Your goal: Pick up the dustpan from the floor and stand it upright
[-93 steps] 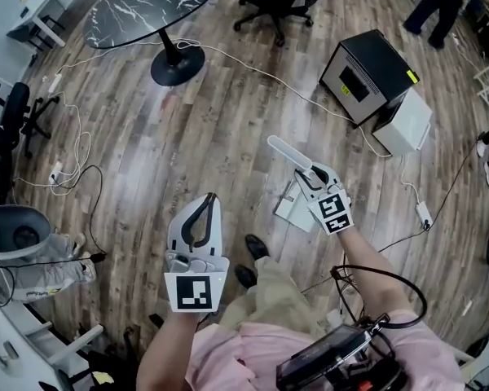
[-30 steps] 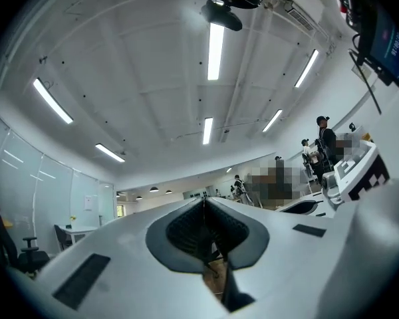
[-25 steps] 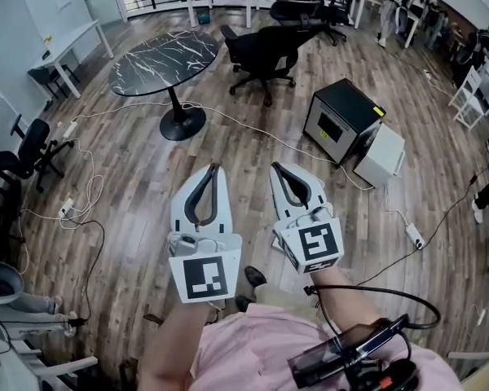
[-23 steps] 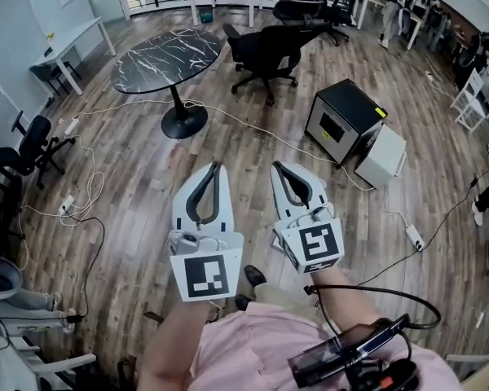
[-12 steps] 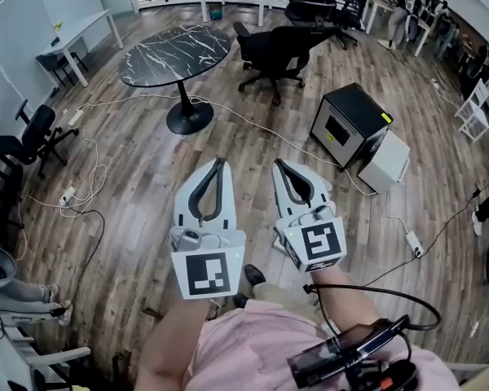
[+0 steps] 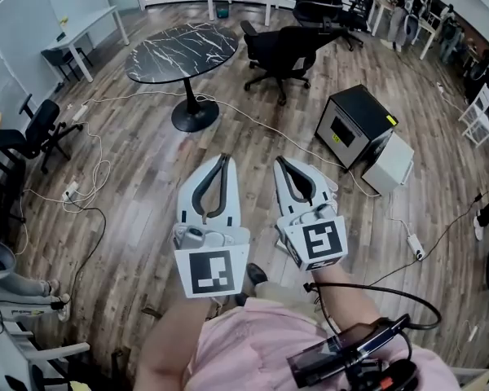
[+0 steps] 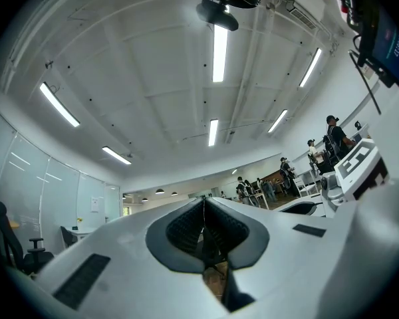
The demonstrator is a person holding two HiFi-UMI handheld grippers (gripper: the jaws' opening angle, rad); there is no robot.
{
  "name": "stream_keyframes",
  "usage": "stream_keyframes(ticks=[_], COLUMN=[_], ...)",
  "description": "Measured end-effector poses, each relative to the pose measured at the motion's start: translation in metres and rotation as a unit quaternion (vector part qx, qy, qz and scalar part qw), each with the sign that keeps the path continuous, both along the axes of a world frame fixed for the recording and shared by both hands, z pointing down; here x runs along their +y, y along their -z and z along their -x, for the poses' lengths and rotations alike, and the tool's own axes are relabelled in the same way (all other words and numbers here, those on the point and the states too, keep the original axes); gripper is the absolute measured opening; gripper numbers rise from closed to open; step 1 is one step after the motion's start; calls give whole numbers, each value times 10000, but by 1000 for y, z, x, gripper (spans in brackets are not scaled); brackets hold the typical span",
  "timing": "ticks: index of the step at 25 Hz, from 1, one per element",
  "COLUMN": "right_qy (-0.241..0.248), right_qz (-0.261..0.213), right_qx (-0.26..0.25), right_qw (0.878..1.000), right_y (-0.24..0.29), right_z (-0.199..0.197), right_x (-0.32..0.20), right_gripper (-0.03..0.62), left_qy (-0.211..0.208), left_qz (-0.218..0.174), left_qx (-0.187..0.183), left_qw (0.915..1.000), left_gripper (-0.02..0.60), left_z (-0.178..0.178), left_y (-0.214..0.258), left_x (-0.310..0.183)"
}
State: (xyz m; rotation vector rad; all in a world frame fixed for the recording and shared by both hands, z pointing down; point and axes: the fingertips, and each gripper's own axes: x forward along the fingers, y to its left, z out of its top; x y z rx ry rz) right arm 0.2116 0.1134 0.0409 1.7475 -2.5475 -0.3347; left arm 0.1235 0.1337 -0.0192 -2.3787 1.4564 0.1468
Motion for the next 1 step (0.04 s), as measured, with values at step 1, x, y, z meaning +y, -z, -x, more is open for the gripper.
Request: stream_keyframes(ticks=[1], right_qy=[-5], right_qz=[26], right_qx=[3], right_qw=[10000], right_y=[0], right_z=[2], right_x=[1], right_gripper=[2], left_qy=[8], left_qz=[6], left_qx=[10], left_qw=[10000], left_gripper=[14], left_z=[2], left_y=[-1], left_x=[1])
